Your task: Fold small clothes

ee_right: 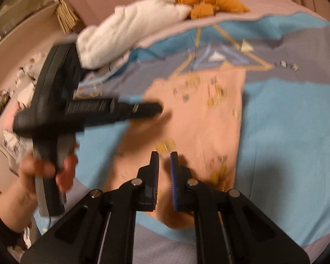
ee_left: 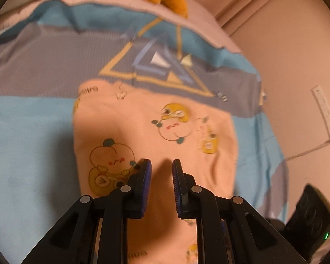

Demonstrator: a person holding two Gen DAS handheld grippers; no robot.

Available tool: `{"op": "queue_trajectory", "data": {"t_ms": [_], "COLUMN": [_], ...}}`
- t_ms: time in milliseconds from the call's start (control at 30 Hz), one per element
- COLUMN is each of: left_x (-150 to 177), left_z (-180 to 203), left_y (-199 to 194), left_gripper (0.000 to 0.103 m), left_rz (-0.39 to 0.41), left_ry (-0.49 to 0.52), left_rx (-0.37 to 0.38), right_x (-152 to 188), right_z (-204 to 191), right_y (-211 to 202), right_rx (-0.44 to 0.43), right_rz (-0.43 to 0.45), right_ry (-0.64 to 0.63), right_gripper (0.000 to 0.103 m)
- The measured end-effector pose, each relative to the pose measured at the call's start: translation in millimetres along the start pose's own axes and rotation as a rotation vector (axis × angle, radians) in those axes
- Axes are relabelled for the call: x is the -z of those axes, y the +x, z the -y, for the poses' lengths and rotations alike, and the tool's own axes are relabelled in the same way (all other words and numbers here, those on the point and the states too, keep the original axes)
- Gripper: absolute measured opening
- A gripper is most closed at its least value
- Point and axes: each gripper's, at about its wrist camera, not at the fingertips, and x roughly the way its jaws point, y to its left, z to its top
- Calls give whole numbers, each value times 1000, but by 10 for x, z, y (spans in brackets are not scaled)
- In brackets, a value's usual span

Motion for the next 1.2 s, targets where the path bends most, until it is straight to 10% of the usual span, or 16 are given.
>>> {"op": "queue_trajectory", "data": {"t_ms": [433,733,1200], "left_x": [13,535,764], "left_z": [-151,-8,84], "left_y": [-263,-520,-480], "left_gripper": [15,15,30], "left_rz": [41,31,25], "left_ry": [-1,160,212], "left_rx": [-13,-29,-36], "right_x": [375,-353,-714], "right_z": [33,122,448], "right_y": [-129,-113,444], "right_rx": [-36,38,191], "right_rz": [-55,127,35], "right_ry": [-34,1,114], "right_gripper": [15,32,31]}}
